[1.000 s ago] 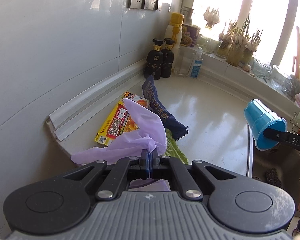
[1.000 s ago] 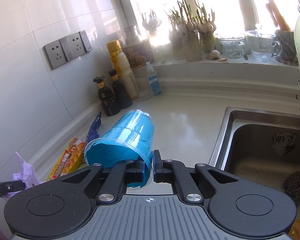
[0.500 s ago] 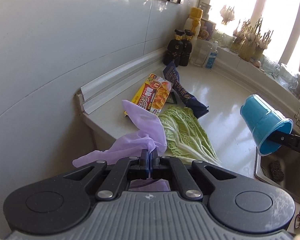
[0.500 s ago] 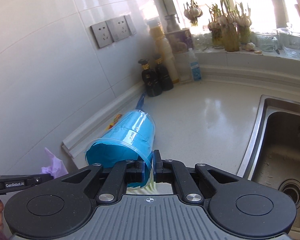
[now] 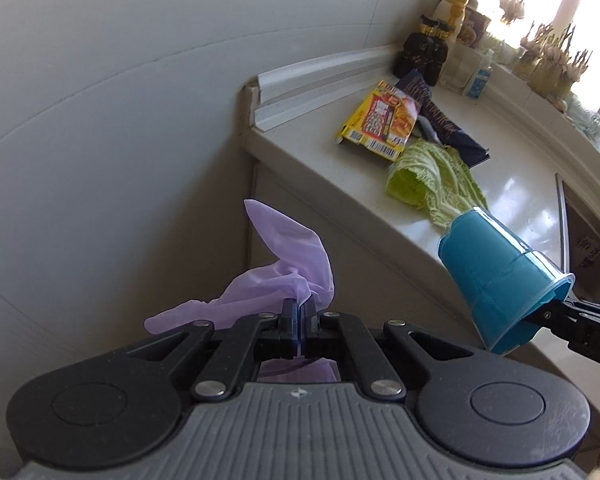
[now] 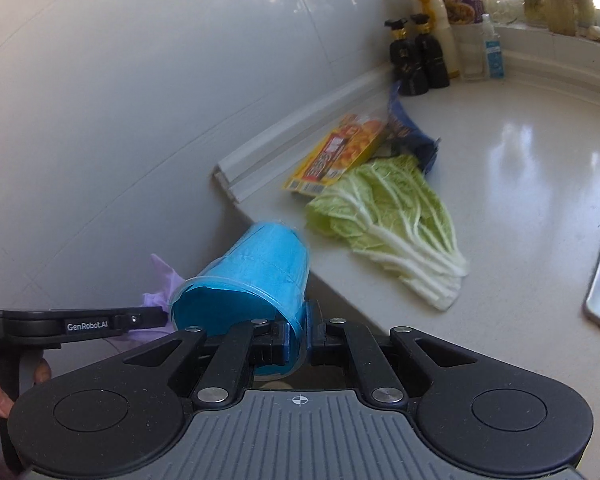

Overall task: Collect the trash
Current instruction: 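Carry the purple glove and blue cup down over the trash bin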

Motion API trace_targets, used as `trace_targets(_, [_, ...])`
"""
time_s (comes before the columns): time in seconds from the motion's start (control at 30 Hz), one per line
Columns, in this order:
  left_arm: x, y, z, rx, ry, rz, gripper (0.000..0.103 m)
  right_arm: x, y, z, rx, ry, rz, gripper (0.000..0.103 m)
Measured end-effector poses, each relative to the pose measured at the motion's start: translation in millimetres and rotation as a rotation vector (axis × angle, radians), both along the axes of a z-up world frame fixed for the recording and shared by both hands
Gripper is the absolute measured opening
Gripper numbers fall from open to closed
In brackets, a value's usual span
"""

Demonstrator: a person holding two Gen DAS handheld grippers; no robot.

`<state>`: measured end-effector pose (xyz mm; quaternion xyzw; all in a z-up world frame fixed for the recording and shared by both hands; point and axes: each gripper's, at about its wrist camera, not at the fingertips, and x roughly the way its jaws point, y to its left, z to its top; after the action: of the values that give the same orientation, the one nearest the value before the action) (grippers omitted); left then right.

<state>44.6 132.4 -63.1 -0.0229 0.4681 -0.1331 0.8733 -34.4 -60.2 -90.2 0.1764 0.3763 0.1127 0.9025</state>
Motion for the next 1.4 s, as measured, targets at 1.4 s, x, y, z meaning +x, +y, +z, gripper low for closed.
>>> trace_targets(1.4, [-28.2, 59.2, -179.6, 0.192, 0.425, 0.114, 0.001, 0.5, 86.8, -222.1, -0.005, 0.650, 0.044, 0.006])
